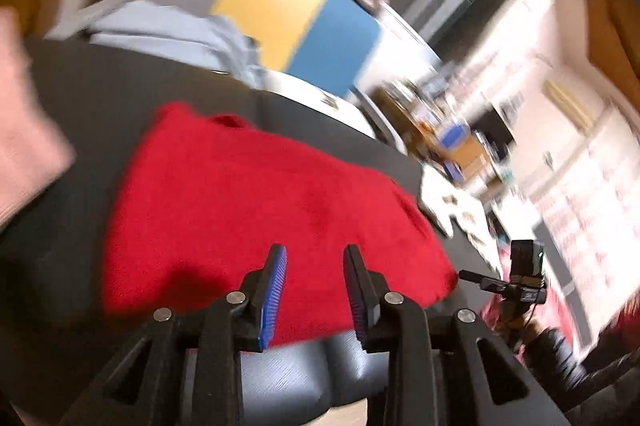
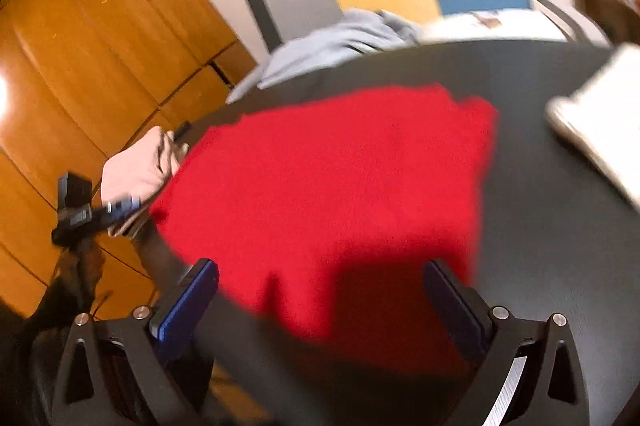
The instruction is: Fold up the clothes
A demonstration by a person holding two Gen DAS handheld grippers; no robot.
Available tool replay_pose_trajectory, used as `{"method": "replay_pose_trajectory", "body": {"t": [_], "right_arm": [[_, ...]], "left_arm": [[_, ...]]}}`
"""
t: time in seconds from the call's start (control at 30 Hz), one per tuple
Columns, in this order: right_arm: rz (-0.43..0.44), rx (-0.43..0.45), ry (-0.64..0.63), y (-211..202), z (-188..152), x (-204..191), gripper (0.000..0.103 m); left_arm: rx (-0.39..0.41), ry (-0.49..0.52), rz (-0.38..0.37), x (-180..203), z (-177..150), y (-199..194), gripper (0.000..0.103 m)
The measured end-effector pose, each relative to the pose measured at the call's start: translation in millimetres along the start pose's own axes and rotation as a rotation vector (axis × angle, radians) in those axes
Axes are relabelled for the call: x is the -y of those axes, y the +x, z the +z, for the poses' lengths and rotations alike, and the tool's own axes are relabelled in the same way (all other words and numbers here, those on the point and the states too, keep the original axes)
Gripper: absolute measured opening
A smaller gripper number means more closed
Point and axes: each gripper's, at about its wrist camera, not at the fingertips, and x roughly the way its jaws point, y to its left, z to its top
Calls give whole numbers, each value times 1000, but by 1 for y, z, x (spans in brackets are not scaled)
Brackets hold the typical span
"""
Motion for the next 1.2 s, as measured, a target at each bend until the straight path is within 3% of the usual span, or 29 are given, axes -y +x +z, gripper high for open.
{"method": "replay_pose_trajectory", "body": {"t": [0.17, 0.43, 0.57, 0.67, 0.73, 0.77, 0.83, 0.87, 1.1, 1.2], "right_arm": [[38, 41, 32, -25, -33, 21, 103], [143, 60, 0, 0, -7, 39, 103], [292, -52, 56, 22, 9, 52, 103], [515, -111, 49, 21, 16, 44, 103], [662, -237, -6, 22, 14, 26, 103], [656, -305, -43, 25, 11, 19, 103], [547, -453, -72, 36, 2, 18, 103], [532, -457, -64, 34, 1, 21, 103], [526, -265, 41, 23, 14, 48, 103], [565, -260, 77, 37, 19, 45, 103]], "left_arm": [[-144, 113, -52, 41, 22, 90, 29], [-247, 253, -74, 82, 15, 132, 29], [-331, 334, -63, 90, 8, 157, 30], [-349, 353, -83, 89, 4, 160, 30], [-372, 364, -98, 88, 3, 157, 30], [-383, 373, -104, 87, 3, 155, 30], [-400, 404, -97, 90, 2, 151, 30], [-403, 417, -89, 94, 2, 150, 30], [-378, 473, -119, 123, 10, 156, 32], [-413, 519, -77, 131, 3, 172, 32]]}}
